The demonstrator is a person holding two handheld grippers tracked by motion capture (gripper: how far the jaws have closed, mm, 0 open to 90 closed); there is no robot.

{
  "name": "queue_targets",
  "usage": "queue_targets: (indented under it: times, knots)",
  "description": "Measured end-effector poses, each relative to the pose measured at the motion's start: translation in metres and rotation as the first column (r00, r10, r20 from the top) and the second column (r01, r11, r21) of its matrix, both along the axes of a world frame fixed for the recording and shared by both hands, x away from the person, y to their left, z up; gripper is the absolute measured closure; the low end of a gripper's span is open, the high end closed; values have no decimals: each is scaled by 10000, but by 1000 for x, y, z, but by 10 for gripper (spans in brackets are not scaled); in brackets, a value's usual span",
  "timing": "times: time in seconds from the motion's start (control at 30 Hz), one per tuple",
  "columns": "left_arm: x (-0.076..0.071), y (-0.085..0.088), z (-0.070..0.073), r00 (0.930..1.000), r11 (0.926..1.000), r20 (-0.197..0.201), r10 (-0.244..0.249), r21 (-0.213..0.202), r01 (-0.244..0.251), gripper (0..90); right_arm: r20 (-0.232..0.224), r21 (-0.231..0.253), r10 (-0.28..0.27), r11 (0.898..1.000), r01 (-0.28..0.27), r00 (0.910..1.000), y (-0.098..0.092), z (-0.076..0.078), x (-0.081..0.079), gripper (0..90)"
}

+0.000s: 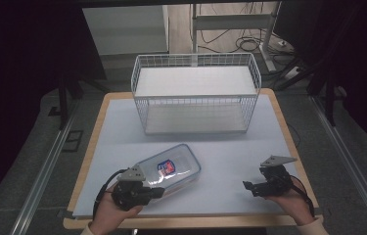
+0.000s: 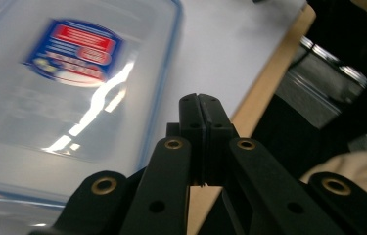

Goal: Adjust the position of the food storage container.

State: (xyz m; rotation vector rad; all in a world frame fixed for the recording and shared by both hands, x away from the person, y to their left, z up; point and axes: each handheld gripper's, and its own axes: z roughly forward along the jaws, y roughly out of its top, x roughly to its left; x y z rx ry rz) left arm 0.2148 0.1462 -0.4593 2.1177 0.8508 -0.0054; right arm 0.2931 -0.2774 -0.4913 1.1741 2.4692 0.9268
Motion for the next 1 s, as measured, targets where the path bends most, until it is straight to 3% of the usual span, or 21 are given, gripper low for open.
queue_targets:
  times: [0.23,0.5,0.73,1.0]
  knots:
    - [-10,-18,-9,9977,9954,-238,-636,697,651,897,-31,9,-1,10000,1,10000,0,-1,0,153]
    - [-15,-27,-26,9972,9853,-517,-546,1590,622,898,-59,-59,14,10000,-14,10000,0,-2,0,153]
    - [-18,-25,-40,9982,9697,-535,-257,2415,379,898,-89,-110,-32,9999,31,10000,1,-2,0,153]
    - [-9,-13,-45,9981,9611,-463,400,2749,-258,898,-56,-147,-30,9999,29,10000,1,-3,0,153]
